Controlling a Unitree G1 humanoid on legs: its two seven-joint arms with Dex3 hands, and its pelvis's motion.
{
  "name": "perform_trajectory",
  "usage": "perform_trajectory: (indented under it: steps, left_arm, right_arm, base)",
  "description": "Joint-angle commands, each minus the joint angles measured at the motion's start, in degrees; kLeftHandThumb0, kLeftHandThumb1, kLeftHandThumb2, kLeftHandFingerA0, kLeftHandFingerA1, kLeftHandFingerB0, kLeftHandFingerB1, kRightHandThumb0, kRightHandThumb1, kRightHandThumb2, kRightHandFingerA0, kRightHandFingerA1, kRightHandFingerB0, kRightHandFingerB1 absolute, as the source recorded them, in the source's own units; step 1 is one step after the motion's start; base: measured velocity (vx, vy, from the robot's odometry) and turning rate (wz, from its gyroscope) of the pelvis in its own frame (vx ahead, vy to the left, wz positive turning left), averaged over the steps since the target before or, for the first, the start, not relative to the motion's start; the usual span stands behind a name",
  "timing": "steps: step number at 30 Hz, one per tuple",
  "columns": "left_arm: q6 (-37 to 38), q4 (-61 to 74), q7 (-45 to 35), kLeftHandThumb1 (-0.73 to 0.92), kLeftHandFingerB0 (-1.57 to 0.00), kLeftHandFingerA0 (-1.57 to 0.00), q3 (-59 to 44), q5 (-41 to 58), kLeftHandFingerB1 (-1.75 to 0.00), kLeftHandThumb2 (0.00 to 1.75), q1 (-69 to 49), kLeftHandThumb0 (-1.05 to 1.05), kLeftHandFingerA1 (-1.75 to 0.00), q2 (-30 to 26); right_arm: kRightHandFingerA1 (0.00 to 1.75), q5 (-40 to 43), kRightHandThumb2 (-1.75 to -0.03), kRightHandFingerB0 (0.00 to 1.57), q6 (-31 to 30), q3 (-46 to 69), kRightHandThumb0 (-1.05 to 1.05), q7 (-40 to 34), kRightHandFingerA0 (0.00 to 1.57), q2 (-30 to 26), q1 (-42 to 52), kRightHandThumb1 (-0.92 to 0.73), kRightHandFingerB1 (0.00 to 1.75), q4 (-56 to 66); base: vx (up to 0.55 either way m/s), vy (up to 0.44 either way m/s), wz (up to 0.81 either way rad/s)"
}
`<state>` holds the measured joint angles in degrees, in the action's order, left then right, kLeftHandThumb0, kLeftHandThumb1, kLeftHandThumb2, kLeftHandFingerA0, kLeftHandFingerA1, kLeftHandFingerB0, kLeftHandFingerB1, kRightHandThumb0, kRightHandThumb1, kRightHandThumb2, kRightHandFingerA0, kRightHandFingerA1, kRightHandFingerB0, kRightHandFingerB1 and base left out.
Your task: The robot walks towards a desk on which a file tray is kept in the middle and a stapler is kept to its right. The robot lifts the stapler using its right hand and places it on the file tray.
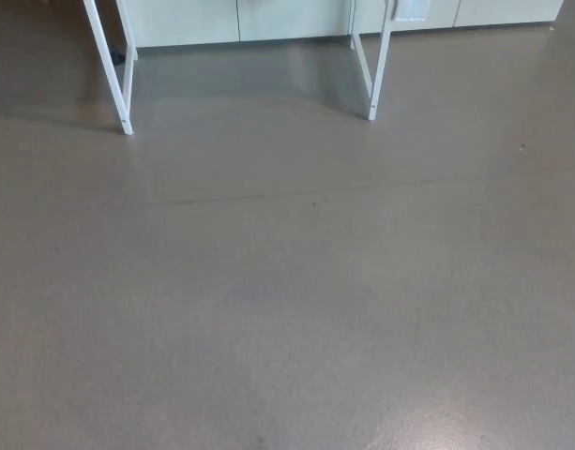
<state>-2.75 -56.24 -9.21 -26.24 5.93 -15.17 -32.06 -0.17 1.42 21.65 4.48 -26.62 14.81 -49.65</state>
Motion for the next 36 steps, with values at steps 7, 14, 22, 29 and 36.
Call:
perform_trajectory:
  steps: [7,14,22,29,36]
  left_arm:
    - [2.3,-1.9,-2.2,0.53,-0.57,-0.58,-1.1,2.4,-0.45,0.55,0.1,-0.32,-0.51,-0.8]
    - [3.1,-3.5,-4.3,0.39,-0.4,-0.47,-1.9,3.6,-0.52,0.76,0.6,-0.43,-0.6,-0.8]
    - [3.3,-3.1,-4.8,0.38,-0.39,-0.44,-2.1,3.9,-0.52,0.75,-0.2,-0.44,-0.6,-0.4]
    - [4.2,-5.2,-4.7,0.38,-0.38,-0.44,-1.8,3.7,-0.52,0.76,0.6,-0.43,-0.6,-0.8]
    - [4.1,-6.7,-5.0,0.53,-0.42,-0.45,-1.7,4.0,-0.4,0.55,1.1,-0.37,-0.5,-1.0]
  right_arm:
    - [0.53,2.0,-0.8,0.17,5.5,0.3,-0.6,0.5,0.41,-0.6,-0.8,-0.51,0.4,-4.7]
    - [0.52,3.1,-0.8,0.1,5.1,0.7,-0.61,1.2,0.34,0.0,1.2,-0.49,0.38,-0.5]
    - [0.51,2.1,-0.8,0.1,6.2,-0.6,-0.58,0.5,0.34,-0.1,2.4,-0.51,0.38,1.5]
    - [0.4,3.5,-0.58,0.17,10.9,-0.3,-0.58,2.1,0.42,-1.4,-0.7,-0.6,0.26,-9.2]
    - [0.41,4.0,-0.59,0.16,8.6,-0.7,-0.55,3.2,0.42,-1.4,1.5,-0.63,0.27,-4.3]
  base:
    - [0.0,0.0,0.0]
    - [0.0,0.0,0.0]
    - [0.0,0.0,0.0]
    - [0.0,0.0,0.0]
    - [0.02,-0.004,-0.02]
